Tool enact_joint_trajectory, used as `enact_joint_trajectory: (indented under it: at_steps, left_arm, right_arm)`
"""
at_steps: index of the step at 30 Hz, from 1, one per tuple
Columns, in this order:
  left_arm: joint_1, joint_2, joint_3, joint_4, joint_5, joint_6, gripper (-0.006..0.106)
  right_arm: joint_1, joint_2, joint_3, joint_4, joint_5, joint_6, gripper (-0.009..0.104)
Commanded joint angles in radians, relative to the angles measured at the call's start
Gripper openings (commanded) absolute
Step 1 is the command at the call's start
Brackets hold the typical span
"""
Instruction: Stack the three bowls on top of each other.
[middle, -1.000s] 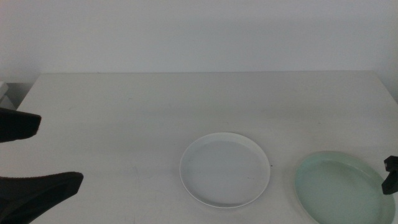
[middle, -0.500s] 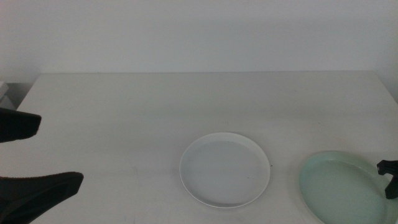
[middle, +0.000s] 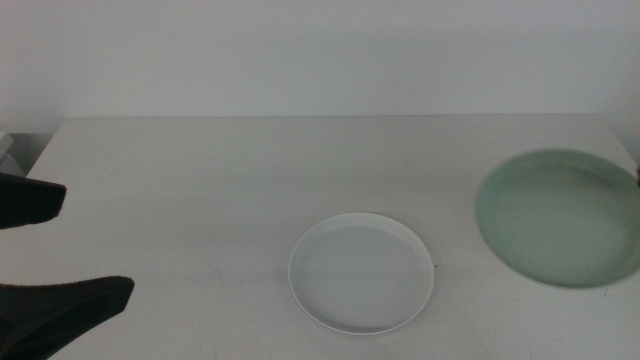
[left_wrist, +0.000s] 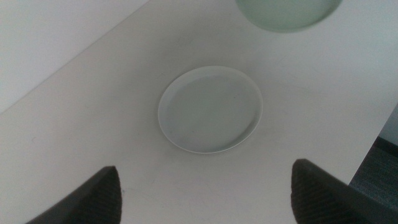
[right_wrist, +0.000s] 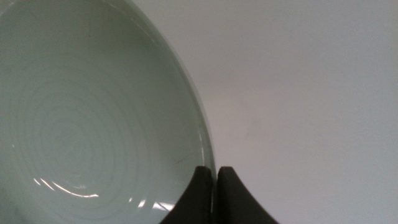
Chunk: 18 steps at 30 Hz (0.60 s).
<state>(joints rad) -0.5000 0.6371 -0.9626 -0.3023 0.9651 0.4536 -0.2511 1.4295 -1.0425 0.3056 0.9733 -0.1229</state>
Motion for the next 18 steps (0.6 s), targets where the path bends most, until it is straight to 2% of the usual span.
enact_joint_trajectory:
  at_steps: [1, 10, 14, 18]
  left_arm:
    - [0.001, 0.003, -0.022, -0.021, -0.059, -0.01, 0.105]
    - [0.001, 0.003, -0.022, -0.021, -0.059, -0.01, 0.105]
    - [0.001, 0.003, -0.022, -0.021, -0.059, -0.01, 0.105]
    - [0.001, 0.003, -0.022, -0.021, -0.059, -0.01, 0.105]
  right_arm:
    - [0.063, -0.046, -0.073, 0.019, 0.032, 0.031, -0.001]
    - [0.426, 0.075, -0.237, 0.021, -0.004, 0.173, -0.001]
    - [0.535, 0.174, -0.297, 0.021, -0.009, 0.173, -0.001]
    - [0.59, 0.263, -0.323, 0.022, -0.042, 0.173, -0.001]
